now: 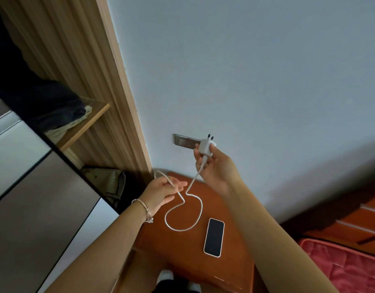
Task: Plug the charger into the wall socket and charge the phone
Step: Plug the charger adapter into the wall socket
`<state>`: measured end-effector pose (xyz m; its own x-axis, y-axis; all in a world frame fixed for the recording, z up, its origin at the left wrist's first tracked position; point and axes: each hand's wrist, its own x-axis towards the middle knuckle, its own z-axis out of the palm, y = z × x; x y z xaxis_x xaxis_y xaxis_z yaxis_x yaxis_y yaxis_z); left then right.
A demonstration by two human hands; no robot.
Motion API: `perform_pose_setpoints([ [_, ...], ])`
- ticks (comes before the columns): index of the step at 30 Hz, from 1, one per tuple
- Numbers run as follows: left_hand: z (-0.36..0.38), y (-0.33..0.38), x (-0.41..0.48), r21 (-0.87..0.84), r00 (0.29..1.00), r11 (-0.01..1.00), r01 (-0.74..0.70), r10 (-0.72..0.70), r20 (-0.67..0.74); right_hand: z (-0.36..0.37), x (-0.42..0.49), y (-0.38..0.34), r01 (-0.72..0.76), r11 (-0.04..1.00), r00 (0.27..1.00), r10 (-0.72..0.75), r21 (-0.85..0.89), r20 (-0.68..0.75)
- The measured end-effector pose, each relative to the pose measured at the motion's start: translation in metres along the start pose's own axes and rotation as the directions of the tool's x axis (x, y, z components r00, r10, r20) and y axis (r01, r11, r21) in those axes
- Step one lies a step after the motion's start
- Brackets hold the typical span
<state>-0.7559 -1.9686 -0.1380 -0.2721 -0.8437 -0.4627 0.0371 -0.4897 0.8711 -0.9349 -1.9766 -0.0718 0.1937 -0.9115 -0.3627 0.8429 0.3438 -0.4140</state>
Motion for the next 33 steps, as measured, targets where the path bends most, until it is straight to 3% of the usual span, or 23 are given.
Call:
perform_pose_setpoints([
  [4,0.004,-0.001,-0.001,-0.001,0.995,1.000,-0.024,0.024,0.097,0.006,0.013,0.014,0.007,1.000,1.000,-0.007,-0.024,-0.003],
  [8,-0.008,-0.007,0.004,0.090,0.997,0.993,-0.073,0.073,0.000,0.005,0.027,0.020,0.041,0.998,0.999,-0.043,-0.050,-0.024],
  [14,-0.053,-0.014,0.014,0.120,0.998,0.991,-0.061,0.061,0.003,0.006,0.046,0.020,-0.024,0.992,0.976,-0.004,-0.125,-0.219],
  [19,-0.088,-0.014,0.028,0.245,0.992,0.963,-0.109,0.122,-0.037,-0.004,0.060,0.016,-0.010,0.984,0.940,-0.052,-0.180,-0.338],
  [25,-0.124,-0.020,0.047,0.243,0.984,0.968,-0.069,0.106,-0.141,-0.033,0.073,0.021,0.055,0.968,0.881,-0.162,-0.244,-0.444],
  [33,-0.143,-0.029,0.063,0.254,0.981,0.966,0.052,-0.003,-0.193,-0.081,0.078,0.001,0.085,0.948,0.752,-0.263,-0.307,-0.605],
])
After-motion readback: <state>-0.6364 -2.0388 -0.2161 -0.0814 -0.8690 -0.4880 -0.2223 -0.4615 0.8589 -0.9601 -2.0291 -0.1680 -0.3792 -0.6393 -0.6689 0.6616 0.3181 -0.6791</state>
